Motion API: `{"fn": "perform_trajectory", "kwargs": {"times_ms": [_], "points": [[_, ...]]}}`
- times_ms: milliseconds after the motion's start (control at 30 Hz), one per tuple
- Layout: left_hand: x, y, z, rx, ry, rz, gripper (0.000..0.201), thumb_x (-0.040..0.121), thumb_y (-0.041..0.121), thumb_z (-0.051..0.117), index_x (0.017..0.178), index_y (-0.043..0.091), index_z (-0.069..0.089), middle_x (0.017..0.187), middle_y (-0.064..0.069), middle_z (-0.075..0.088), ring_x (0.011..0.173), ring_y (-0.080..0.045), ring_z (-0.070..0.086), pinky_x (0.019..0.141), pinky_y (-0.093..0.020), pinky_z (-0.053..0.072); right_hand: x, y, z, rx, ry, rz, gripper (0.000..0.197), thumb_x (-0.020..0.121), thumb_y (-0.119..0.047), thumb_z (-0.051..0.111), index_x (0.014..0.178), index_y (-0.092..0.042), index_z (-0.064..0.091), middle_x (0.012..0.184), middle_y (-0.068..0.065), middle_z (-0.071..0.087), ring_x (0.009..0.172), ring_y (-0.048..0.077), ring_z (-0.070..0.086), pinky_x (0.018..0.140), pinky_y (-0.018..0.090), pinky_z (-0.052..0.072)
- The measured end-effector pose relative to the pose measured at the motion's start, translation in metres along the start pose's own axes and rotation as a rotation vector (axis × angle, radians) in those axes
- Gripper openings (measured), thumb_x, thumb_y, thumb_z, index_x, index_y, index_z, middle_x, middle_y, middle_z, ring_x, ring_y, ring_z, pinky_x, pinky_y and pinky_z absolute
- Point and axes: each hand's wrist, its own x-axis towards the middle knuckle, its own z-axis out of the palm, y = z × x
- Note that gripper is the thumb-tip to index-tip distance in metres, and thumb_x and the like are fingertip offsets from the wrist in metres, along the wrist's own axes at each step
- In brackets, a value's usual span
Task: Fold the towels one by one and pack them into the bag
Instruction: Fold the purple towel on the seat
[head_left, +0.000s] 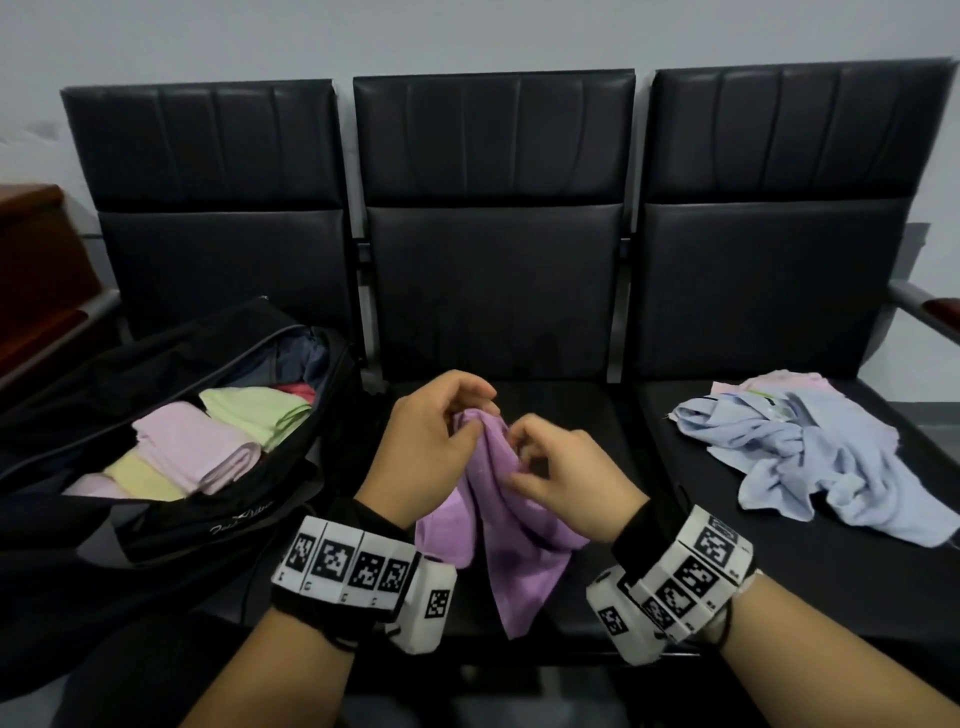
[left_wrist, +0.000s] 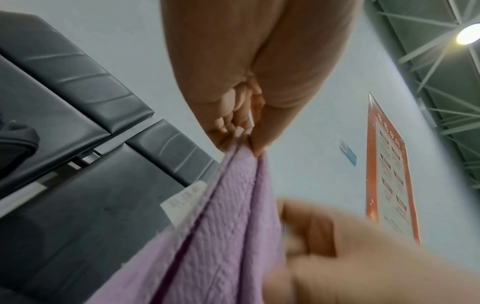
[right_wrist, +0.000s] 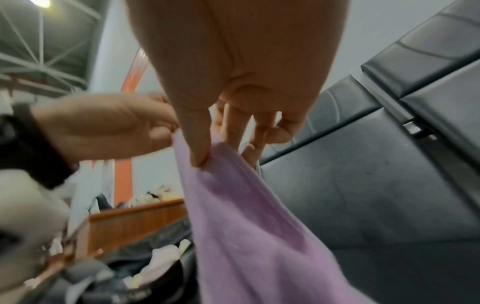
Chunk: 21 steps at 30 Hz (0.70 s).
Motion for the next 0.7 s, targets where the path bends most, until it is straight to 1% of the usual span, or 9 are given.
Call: {"fn": "perform_trajectory", "kwargs": {"times_ms": [67,133,200,267,333,433,533,600,700], "points": [[0.003,0.002,-0.007,-0.013,0.051,0.019,0.034,0.087,-0.010,0.059,0.102,0.019,0.067,0.091,0.008,0.071,0.091,-0.004,0.069,0.081,-0.014,0.052,-0.004,0.018,0.003,-0.258,-0.087,-0.003,0.015,0.083,-0.027,0.068,0.083,-0.026,0.053,0.084,-0.004,0.059,0.086,0.018,0.057,0.080,0.034,0.047],[0.005,0.002,-0.016,0.004,0.127,0.041,0.034,0.085,-0.011,0.059,0.099,0.018,0.068,0.090,0.008,0.071,0.089,-0.004,0.068,0.080,-0.012,0.051,-0.010,0.039,0.003,-0.501,-0.183,-0.016,0.012,0.085,-0.031,0.062,0.077,-0.025,0.054,0.084,-0.004,0.061,0.097,0.019,0.054,0.081,0.031,0.036],[0.006,-0.002,-0.028,0.054,0.212,0.063,0.033,0.083,-0.012,0.059,0.096,0.017,0.068,0.090,0.009,0.070,0.087,-0.004,0.068,0.079,-0.014,0.053,-0.016,0.056,0.001,-0.636,-0.264,0.026,0.016,0.088,-0.038,0.058,0.083,-0.023,0.063,0.087,-0.009,0.065,0.104,0.015,0.050,0.082,0.030,0.031],[0.007,-0.007,-0.038,0.117,0.303,0.087,0.032,0.080,-0.011,0.060,0.094,0.017,0.068,0.089,0.008,0.070,0.084,-0.006,0.067,0.078,-0.018,0.054,-0.021,0.070,-0.005,-0.699,-0.303,0.062,0.023,0.087,-0.047,0.059,0.094,-0.028,0.070,0.093,-0.011,0.068,0.107,0.013,0.048,0.086,0.032,0.033],[0.008,-0.014,-0.047,0.185,0.382,0.113,0.033,0.078,-0.010,0.060,0.091,0.019,0.068,0.087,0.008,0.069,0.082,-0.005,0.066,0.076,-0.016,0.052,-0.023,0.077,-0.012,-0.722,-0.296,0.066,0.030,0.085,-0.053,0.059,0.096,-0.028,0.071,0.099,-0.013,0.069,0.108,0.012,0.048,0.085,0.031,0.034],[0.009,-0.021,-0.062,0.256,0.442,0.130,0.036,0.077,-0.007,0.060,0.090,0.026,0.066,0.087,0.012,0.068,0.082,-0.004,0.065,0.076,-0.015,0.051,-0.022,0.082,-0.028,-0.707,-0.258,0.060,0.033,0.081,-0.054,0.059,0.096,-0.028,0.071,0.105,-0.019,0.068,0.110,0.007,0.046,0.087,0.029,0.036],[0.010,-0.024,-0.079,0.314,0.478,0.156,0.037,0.076,-0.006,0.060,0.091,0.027,0.066,0.087,0.011,0.066,0.082,-0.005,0.063,0.077,-0.017,0.051,-0.022,0.084,-0.046,-0.687,-0.168,0.084,0.030,0.079,-0.052,0.064,0.094,-0.029,0.073,0.096,-0.011,0.067,0.107,0.006,0.047,0.088,0.029,0.038],[0.011,-0.024,-0.088,0.332,0.498,0.148,0.037,0.076,-0.006,0.060,0.091,0.027,0.066,0.088,0.007,0.067,0.082,-0.007,0.063,0.077,-0.020,0.051,-0.023,0.082,-0.056,-0.664,-0.121,0.098,0.025,0.077,-0.049,0.069,0.081,-0.024,0.071,0.088,-0.005,0.063,0.098,0.008,0.051,0.084,0.030,0.040],[0.012,-0.023,-0.096,0.339,0.521,0.128,0.037,0.076,-0.008,0.059,0.091,0.026,0.066,0.088,0.007,0.066,0.080,-0.005,0.062,0.077,-0.021,0.052,-0.022,0.072,-0.065,-0.573,-0.078,0.110,0.025,0.075,-0.033,0.074,0.061,-0.020,0.058,0.073,-0.004,0.057,0.081,0.020,0.059,0.071,0.033,0.044]]}}
